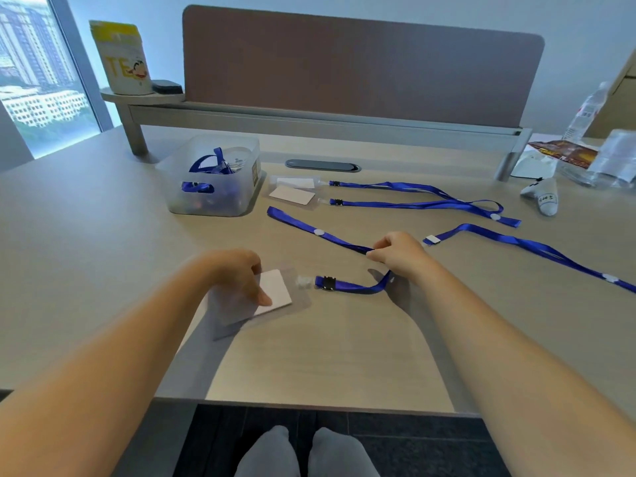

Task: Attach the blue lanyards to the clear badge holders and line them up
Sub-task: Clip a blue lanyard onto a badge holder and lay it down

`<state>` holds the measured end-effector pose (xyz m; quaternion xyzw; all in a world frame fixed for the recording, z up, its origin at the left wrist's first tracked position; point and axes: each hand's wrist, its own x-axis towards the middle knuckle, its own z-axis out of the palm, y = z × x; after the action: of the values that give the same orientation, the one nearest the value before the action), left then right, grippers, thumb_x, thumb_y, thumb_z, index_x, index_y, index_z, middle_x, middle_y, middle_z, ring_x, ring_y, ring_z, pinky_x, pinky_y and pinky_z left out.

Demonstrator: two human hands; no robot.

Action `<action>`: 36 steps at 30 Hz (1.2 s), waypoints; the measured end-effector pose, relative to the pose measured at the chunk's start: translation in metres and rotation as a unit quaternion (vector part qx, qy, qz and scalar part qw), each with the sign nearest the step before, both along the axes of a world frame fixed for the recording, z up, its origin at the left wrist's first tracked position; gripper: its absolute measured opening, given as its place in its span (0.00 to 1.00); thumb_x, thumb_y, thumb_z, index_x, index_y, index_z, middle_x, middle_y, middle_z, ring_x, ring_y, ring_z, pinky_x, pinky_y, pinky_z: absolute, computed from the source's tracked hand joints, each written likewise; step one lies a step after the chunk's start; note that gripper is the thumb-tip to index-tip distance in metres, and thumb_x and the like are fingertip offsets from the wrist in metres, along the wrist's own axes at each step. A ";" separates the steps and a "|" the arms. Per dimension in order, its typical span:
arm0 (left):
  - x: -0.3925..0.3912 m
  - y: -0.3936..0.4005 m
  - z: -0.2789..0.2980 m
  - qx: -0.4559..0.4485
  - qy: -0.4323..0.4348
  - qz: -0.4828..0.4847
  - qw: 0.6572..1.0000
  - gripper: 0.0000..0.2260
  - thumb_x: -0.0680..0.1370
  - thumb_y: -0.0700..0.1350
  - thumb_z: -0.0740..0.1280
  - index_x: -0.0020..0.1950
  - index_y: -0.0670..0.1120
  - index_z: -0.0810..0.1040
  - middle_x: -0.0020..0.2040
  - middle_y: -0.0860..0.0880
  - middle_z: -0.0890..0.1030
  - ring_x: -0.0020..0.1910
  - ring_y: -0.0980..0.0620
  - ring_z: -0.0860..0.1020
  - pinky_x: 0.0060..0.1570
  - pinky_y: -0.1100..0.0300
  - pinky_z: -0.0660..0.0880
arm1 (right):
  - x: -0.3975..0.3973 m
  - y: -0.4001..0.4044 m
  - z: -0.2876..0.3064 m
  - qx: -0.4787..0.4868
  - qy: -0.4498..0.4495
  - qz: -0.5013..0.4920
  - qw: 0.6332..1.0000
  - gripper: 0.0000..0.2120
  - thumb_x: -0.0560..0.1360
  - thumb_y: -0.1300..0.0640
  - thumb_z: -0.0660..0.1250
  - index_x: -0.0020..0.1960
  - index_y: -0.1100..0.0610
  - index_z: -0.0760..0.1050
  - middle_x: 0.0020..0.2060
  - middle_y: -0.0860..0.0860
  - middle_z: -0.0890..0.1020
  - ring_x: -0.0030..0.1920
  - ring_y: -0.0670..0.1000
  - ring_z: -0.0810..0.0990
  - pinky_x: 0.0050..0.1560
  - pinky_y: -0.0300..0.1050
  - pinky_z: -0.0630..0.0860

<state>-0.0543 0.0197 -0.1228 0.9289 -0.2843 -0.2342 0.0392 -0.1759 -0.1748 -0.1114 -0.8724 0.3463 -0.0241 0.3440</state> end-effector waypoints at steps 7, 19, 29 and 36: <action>-0.009 -0.035 0.024 -0.284 0.033 0.022 0.958 0.06 0.74 0.44 0.66 0.42 0.46 0.69 0.37 0.49 0.72 0.40 0.51 0.71 0.39 0.60 0.71 | -0.011 -0.015 0.007 -0.010 -0.108 0.003 0.994 0.18 0.77 0.58 0.62 0.66 0.58 0.70 0.64 0.54 0.75 0.60 0.51 0.74 0.53 0.39 0.73; -0.020 -0.051 0.047 -0.376 0.072 -0.012 0.924 0.10 0.76 0.43 0.62 0.53 0.39 0.74 0.44 0.44 0.74 0.45 0.46 0.73 0.38 0.64 0.71 | 0.004 0.002 0.035 0.225 -0.186 0.103 0.951 0.14 0.79 0.52 0.56 0.43 0.55 0.77 0.47 0.52 0.78 0.49 0.49 0.75 0.64 0.48 0.67; -0.006 -0.030 0.048 -0.294 -0.003 0.003 0.956 0.12 0.72 0.42 0.68 0.54 0.41 0.74 0.46 0.45 0.75 0.46 0.48 0.74 0.48 0.57 0.73 | 0.002 0.016 0.042 0.106 -0.067 0.162 0.979 0.09 0.75 0.60 0.64 0.36 0.56 0.73 0.31 0.50 0.77 0.30 0.45 0.72 0.33 0.37 0.69; -0.010 -0.029 0.029 -0.327 -0.115 0.028 0.938 0.20 0.73 0.45 0.68 0.63 0.44 0.69 0.63 0.44 0.74 0.60 0.46 0.72 0.61 0.51 0.70 | 0.013 0.032 0.035 0.034 -0.077 0.149 0.985 0.05 0.76 0.61 0.63 0.41 0.57 0.75 0.35 0.50 0.77 0.32 0.43 0.73 0.34 0.34 0.71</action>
<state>-0.0638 -0.0090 -0.0942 0.8930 -0.3212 -0.0188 0.3146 -0.1633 -0.1430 -0.0761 -0.8975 0.1859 -0.0276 0.3989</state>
